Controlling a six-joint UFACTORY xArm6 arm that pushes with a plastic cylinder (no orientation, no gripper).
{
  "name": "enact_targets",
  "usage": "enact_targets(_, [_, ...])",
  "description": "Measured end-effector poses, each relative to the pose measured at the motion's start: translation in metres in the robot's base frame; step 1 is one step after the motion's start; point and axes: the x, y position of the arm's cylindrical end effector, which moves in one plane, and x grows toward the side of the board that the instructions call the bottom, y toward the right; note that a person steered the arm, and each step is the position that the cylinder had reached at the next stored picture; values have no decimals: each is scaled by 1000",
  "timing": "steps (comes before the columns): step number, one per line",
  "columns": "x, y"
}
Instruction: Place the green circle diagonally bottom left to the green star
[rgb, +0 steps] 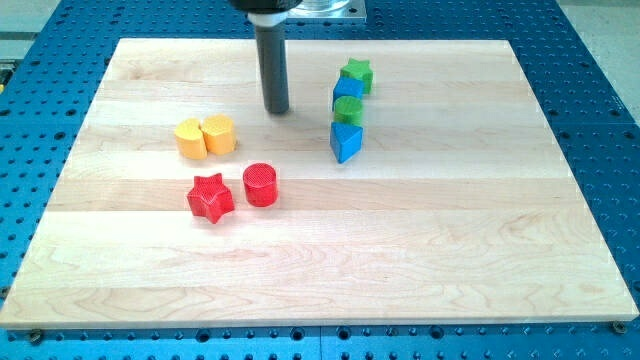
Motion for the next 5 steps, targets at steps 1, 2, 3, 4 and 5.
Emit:
enact_targets(1, [5,17])
enact_targets(2, [20,61])
enact_targets(3, [16,93])
enact_targets(4, [18,93])
enact_targets(5, [19,93])
